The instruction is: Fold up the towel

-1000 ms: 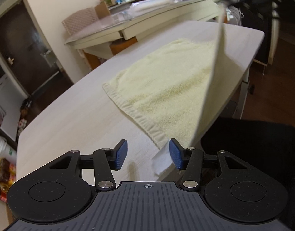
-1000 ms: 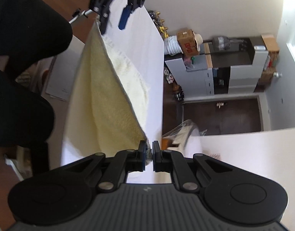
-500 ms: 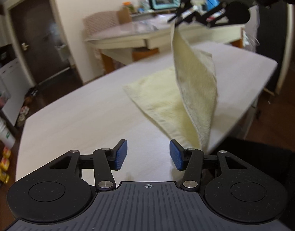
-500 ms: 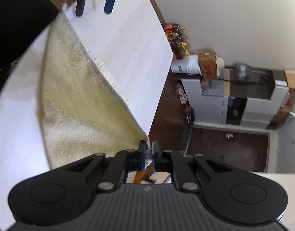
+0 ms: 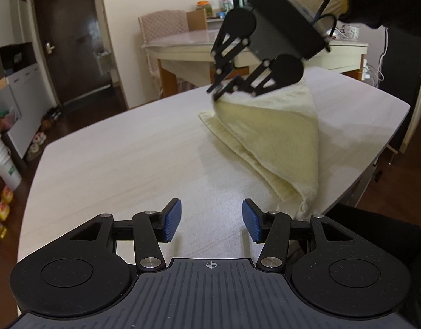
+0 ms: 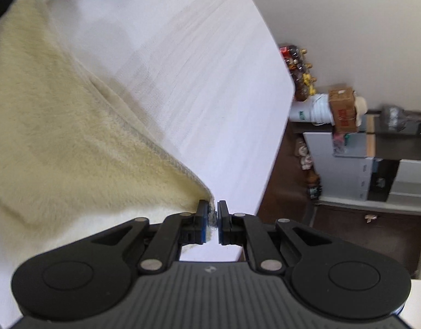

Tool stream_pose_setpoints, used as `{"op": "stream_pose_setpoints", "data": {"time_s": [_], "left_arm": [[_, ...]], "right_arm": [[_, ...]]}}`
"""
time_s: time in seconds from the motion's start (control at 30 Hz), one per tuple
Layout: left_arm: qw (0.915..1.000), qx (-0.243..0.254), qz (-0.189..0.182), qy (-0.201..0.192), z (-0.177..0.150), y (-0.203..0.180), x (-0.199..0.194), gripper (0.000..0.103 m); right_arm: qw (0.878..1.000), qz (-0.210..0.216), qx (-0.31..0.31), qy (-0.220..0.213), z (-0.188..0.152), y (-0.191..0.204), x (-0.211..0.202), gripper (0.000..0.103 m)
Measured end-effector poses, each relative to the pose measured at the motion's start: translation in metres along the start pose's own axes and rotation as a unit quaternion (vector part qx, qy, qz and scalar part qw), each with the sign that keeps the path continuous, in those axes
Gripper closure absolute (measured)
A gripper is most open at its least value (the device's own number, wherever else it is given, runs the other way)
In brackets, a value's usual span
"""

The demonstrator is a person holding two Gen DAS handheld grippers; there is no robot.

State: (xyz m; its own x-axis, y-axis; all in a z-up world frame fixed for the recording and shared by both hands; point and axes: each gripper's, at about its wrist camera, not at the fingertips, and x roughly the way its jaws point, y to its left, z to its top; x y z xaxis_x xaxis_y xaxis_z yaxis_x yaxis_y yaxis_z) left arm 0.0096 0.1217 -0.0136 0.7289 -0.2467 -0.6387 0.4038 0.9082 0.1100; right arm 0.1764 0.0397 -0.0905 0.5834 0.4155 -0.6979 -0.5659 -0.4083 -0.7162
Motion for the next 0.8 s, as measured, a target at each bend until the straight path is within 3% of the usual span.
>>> {"op": "stream_pose_setpoints", "data": {"time_s": [0.17,0.33,0.43,0.53,0.6,0.63,0.7,0.8], "left_arm": [[1.0000,0.000,0.002,0.000,0.002,0.003,0.001,0.049],[0.9999,0.001,0.006,-0.013,0.013,0.005,0.002,0.049],[0.9997,0.007,-0.005,-0.024,0.022,-0.003,0.006,0.048],[0.9992,0.017,-0.021,-0.031,0.029,-0.015,0.011,0.048],[0.9984,0.026,-0.037,-0.034,0.035,-0.025,0.016,0.047],[0.9979,0.032,-0.045,-0.033,0.037,-0.031,0.020,0.047],[0.9970,0.045,-0.058,-0.027,0.039,-0.043,0.030,0.047],[0.9960,0.061,-0.064,-0.014,0.040,-0.051,0.040,0.047]], "right_arm": [[1.000,-0.010,0.026,0.000,-0.005,-0.001,0.008,0.077],[0.996,-0.044,0.076,0.006,-0.020,0.001,-0.013,0.062],[0.985,-0.061,0.163,0.017,-0.040,0.003,-0.033,0.062],[0.941,-0.063,0.330,0.022,-0.076,0.008,-0.064,0.062],[0.917,-0.063,0.393,0.023,-0.091,0.014,-0.080,0.062],[0.888,-0.067,0.454,0.026,-0.106,0.021,-0.093,0.062],[0.858,-0.071,0.507,0.031,-0.121,0.032,-0.108,0.062],[0.835,-0.081,0.542,0.043,-0.134,0.039,-0.115,0.062]]}}
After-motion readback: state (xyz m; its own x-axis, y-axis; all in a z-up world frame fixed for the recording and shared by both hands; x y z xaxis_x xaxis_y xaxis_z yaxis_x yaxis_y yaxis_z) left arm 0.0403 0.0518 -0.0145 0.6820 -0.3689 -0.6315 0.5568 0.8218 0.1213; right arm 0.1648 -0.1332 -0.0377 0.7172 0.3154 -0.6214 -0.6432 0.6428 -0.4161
